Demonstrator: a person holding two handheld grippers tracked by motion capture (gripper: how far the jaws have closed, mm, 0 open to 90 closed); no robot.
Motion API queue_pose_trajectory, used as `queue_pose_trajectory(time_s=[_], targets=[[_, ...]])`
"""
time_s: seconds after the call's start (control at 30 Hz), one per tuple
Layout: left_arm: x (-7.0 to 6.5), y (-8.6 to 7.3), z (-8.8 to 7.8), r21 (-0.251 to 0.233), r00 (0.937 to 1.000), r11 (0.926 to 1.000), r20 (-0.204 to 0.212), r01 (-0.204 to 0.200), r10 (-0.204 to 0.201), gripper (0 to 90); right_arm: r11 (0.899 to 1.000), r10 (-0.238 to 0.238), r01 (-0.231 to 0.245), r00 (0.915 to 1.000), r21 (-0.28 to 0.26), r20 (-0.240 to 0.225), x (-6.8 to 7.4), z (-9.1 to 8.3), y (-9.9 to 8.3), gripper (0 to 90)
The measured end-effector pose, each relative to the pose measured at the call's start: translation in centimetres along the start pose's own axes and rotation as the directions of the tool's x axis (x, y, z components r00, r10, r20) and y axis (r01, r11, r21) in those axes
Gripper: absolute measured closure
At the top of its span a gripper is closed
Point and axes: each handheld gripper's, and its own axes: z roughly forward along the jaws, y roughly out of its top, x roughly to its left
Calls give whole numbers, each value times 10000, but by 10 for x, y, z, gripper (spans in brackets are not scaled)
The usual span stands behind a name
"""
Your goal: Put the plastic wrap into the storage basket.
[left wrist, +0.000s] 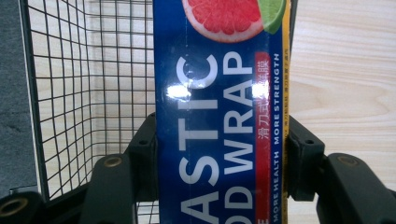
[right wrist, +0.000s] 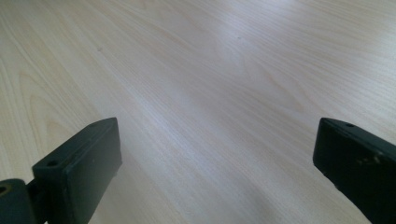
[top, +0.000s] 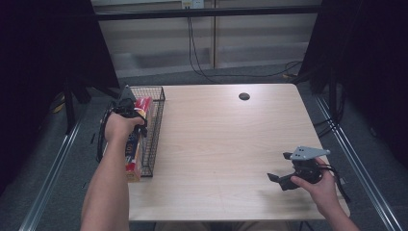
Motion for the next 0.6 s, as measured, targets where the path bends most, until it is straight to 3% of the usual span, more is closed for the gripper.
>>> queue_pose_trajectory(time_s=[0.6], targets=[[0,-1,11,122,9998,9998,-50,172,-172,430,10000,-58,58,10000,6,-14,0,0,0,9]])
